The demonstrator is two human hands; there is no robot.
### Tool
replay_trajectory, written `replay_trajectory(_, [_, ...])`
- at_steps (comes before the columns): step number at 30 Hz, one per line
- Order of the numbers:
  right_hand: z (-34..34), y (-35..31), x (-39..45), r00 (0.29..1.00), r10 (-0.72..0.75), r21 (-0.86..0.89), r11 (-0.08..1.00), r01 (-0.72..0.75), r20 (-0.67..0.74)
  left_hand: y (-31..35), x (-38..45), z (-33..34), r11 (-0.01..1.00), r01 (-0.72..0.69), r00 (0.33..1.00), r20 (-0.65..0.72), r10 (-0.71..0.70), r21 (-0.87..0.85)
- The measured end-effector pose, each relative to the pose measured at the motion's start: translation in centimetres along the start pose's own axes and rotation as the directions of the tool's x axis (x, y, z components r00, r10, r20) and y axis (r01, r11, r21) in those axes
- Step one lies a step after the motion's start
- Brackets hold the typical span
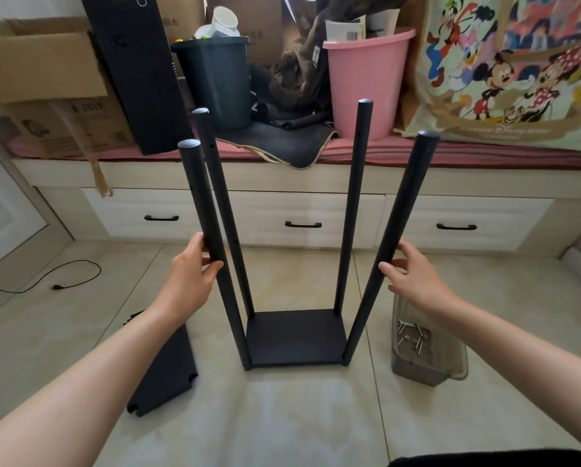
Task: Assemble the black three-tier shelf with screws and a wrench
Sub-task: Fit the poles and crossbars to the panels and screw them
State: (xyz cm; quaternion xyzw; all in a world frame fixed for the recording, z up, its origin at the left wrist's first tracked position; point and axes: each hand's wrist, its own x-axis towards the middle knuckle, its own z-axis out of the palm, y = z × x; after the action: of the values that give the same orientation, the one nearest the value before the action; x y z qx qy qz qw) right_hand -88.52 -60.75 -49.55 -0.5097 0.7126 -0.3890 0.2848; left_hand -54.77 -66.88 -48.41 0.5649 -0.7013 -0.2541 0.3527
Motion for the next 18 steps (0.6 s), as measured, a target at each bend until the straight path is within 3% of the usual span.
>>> replay_trajectory(5, [0.5,-0.1,-0.4,0.998,0.062,-0.087,0.994,-0.060,0.026,-0.2,-0.3,-0.2,1.000,0.026,0.999,0.020,-0.026,-0.003])
replay_trajectory(11, [1.7,0.0,-1.0,0.945,0.310,-0.130,0.946,-0.296,0.103,-0.9,-1.3,-1.5,0.991,0.120,0.983,0.130,-0.127,0.057])
replay_trajectory(18, [6.3,-2.6,-3.0,0.901,0.315,-0.175,0.946,-0.273,0.297,-3.6,-2.7,-5.5,0.968,0.178,0.967,0.152,-0.206,0.178])
